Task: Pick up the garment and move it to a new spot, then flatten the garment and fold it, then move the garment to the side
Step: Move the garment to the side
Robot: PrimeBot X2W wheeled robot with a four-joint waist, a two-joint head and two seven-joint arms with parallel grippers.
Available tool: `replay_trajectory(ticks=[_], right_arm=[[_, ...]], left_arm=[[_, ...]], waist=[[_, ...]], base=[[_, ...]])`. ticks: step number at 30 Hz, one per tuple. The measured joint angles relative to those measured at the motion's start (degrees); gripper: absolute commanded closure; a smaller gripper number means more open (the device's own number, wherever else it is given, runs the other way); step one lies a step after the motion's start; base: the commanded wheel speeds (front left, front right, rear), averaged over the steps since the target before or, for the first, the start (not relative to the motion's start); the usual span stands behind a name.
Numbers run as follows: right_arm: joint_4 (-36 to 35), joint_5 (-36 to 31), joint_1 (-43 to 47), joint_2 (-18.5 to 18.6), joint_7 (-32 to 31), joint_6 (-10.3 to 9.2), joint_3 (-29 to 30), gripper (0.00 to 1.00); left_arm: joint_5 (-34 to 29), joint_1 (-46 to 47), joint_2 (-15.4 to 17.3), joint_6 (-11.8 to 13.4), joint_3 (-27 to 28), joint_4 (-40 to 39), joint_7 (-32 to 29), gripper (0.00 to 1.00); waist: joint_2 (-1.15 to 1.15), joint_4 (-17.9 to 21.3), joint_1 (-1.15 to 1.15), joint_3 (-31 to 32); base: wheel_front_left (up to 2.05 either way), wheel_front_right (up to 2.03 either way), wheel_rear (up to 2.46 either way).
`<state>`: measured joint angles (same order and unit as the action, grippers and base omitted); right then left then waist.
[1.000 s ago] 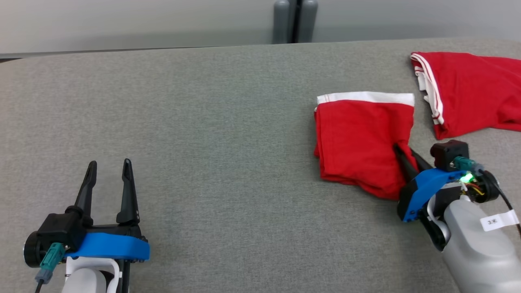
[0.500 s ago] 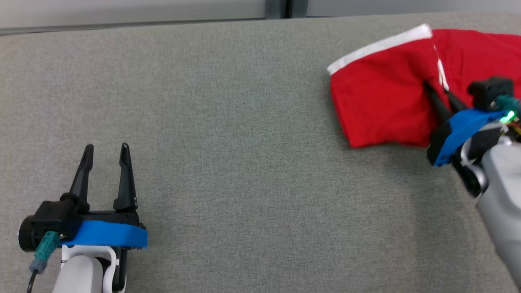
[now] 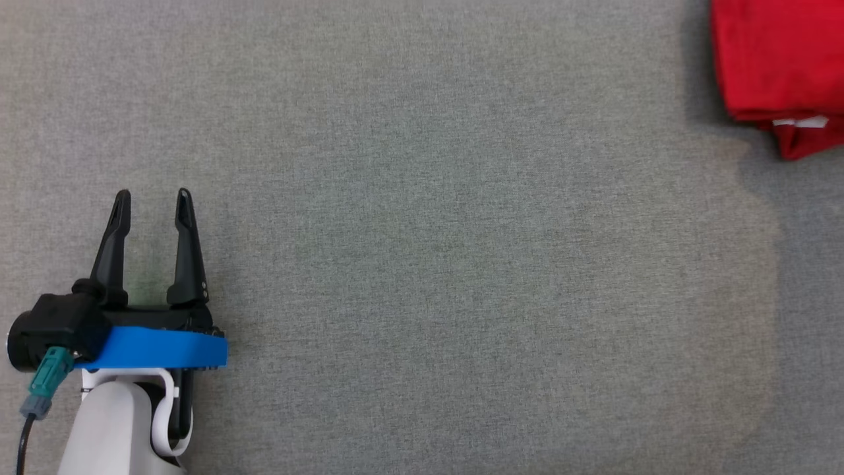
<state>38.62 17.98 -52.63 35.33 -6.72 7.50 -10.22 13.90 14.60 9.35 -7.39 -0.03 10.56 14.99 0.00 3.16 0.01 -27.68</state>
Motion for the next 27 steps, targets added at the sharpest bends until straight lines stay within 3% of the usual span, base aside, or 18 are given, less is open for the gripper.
replay_trajectory(ticks=[4,13,15,17,18,27], right_arm=[[-0.5,-1.7,-0.9,2.3,-2.7,0.00,2.7,1.00],[-1.8,-6.1,-1.2,2.4,-5.6,0.00,7.5,1.00],[-1.7,-7.6,-1.2,2.3,-6.2,0.00,8.5,0.59],[-1.3,-8.9,-1.2,2.1,-6.8,0.00,9.8,0.59],[-1.2,-9.5,-1.2,1.9,-6.8,0.00,10.3,0.00],[-1.1,-13.8,-0.4,-1.2,-3.5,0.00,12.9,0.00]], left_arm=[[0.2,1.1,0.2,0.0,-0.3,-0.4,0.0,0.00],[0.9,1.6,0.4,0.0,-0.7,-0.9,0.0,0.00],[1.2,1.8,0.2,0.0,-0.8,-0.9,0.0,0.00],[1.2,1.9,0.2,0.0,-0.8,-0.8,0.0,0.00],[1.2,1.9,0.2,0.0,-0.7,-0.7,0.0,0.00],[1.3,1.4,-0.5,0.0,0.5,0.6,0.0,0.00]], waist=[[0.00,-0.3,0.00,-1.3],[0.00,-1.0,0.00,-2.8],[0.00,-1.3,0.00,-3.0],[0.00,-1.6,0.00,-3.2],[0.00,-1.8,0.00,-3.1],[0.00,-2.7,0.00,0.7]], base=[[0.00,0.00,0.00],[0.00,0.00,0.00],[0.00,0.00,0.00],[0.00,0.00,0.00],[0.00,0.00,0.00],[0.00,0.00,0.00]])
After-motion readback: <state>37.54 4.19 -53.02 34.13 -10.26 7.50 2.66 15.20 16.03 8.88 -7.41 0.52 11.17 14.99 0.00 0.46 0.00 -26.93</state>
